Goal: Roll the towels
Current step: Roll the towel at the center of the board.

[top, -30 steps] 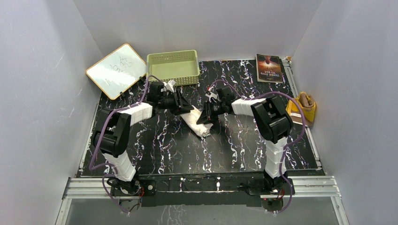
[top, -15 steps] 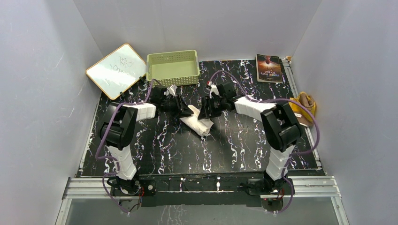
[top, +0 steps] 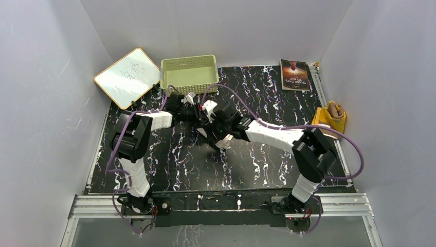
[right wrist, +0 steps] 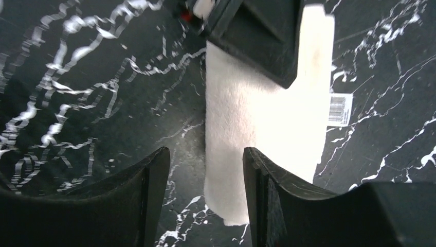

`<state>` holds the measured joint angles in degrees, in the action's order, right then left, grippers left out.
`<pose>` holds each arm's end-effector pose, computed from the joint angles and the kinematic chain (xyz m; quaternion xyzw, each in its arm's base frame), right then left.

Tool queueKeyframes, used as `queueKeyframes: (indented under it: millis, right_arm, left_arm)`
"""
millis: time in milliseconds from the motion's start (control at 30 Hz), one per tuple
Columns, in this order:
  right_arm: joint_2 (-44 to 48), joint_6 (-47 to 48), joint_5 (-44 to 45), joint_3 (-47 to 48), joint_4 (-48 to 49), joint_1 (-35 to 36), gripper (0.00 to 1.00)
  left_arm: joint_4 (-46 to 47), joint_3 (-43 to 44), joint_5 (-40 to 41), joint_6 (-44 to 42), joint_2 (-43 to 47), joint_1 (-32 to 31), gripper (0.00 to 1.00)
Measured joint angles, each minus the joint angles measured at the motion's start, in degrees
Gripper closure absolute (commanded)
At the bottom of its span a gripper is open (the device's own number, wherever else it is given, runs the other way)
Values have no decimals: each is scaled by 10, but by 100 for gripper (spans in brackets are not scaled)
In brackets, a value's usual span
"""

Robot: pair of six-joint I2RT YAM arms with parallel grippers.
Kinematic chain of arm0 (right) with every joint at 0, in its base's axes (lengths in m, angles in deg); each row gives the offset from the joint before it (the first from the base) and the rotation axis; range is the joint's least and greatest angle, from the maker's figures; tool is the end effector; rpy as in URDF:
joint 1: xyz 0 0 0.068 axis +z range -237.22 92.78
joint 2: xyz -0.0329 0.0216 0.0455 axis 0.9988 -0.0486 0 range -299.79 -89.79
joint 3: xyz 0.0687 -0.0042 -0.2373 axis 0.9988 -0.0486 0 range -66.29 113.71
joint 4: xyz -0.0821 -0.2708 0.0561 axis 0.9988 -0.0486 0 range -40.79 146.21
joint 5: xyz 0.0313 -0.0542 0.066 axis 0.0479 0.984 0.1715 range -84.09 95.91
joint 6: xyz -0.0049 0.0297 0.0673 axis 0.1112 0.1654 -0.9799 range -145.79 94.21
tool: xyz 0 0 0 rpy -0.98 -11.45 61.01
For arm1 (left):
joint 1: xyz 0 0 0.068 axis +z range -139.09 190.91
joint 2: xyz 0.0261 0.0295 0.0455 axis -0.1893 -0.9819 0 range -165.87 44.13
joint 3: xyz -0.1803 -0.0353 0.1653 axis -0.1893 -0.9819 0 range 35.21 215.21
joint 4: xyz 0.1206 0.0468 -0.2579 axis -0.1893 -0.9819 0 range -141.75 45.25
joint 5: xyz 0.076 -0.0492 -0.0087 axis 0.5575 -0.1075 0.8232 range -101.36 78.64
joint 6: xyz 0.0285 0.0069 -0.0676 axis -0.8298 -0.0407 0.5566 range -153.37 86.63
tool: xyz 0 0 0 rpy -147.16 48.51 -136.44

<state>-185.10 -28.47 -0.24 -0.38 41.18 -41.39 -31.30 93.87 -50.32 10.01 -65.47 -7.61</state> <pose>0.2784 0.2961 0.1730 -0.3578 0.8485 0.2040 0.3323 0.3817 -0.1687 0.0881 -0.0379 0.8575 -0.4709 0.2039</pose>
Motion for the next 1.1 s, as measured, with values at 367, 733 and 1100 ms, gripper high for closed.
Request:
queueKeyframes:
  millis: [367,733,1100]
  right_arm:
    - [-70,42,119,15,-20,53,58]
    - [-107,56,244,32,-19,82,76]
    - [-82,7,153,18,4,25,79]
  left_arm:
    - [-21,29,-3,-10,-18,0,66]
    - [-138,118,-16,-59,-17,16,46]
    - [-250,171,9,-130,53,102,39]
